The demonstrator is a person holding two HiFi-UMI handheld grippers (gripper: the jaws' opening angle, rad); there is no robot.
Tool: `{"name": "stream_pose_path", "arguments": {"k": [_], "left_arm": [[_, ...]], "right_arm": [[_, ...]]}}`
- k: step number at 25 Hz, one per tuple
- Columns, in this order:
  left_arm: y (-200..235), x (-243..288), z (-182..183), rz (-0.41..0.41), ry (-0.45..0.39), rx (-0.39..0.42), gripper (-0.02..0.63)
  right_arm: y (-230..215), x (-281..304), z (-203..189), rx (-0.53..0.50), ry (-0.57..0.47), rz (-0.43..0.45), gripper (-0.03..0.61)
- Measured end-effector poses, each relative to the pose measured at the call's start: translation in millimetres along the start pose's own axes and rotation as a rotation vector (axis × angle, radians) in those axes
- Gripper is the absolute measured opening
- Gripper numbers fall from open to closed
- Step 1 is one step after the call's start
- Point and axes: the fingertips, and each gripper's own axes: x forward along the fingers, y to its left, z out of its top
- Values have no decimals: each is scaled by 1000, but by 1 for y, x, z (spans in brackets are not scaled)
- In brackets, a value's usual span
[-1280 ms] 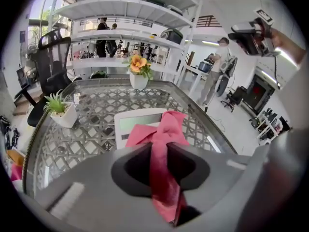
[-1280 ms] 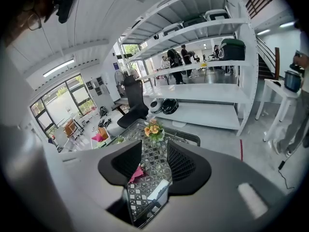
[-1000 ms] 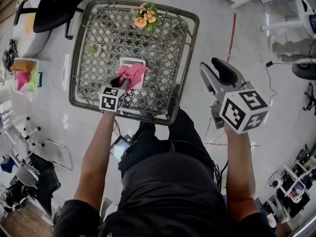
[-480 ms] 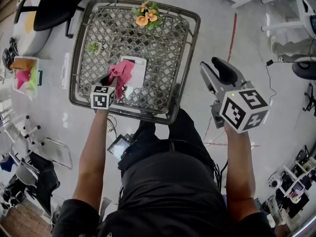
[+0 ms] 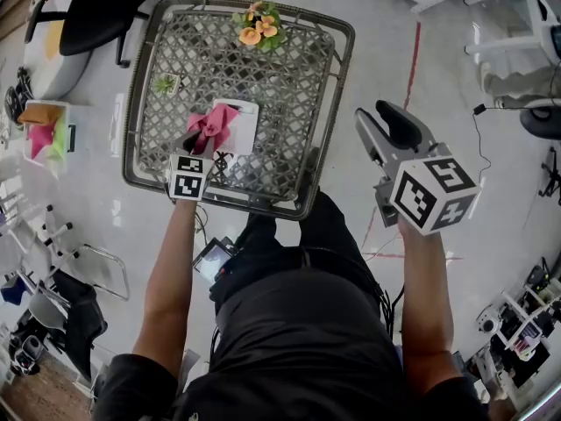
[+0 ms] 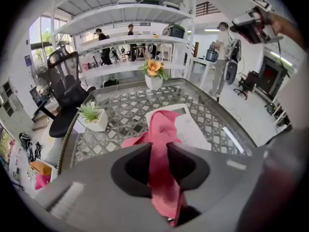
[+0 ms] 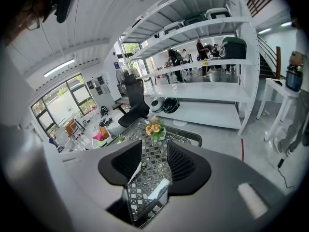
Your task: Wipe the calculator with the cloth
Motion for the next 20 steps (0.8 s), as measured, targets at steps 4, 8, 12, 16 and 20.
{"name": "stream_pose_path", "arguments": {"k": [4, 8, 12, 16, 20], "left_arm": [[-35, 10, -6, -64, 28, 44, 138], [-66, 18, -8, -133, 42, 62, 138], [-96, 25, -7, -204, 56, 113, 138], [-117, 30, -1, -252, 52, 119, 138], [-134, 32, 7, -292, 41, 111, 138]], "right_arm": [[-3, -3, -3, 3, 2, -1, 161], [-8, -6, -5, 8, 3, -5, 161], [-13, -10, -7, 13, 0, -8, 161], [-18, -13, -10, 18, 0, -11, 161], [-24, -16, -11, 24, -2, -17, 161]]}}
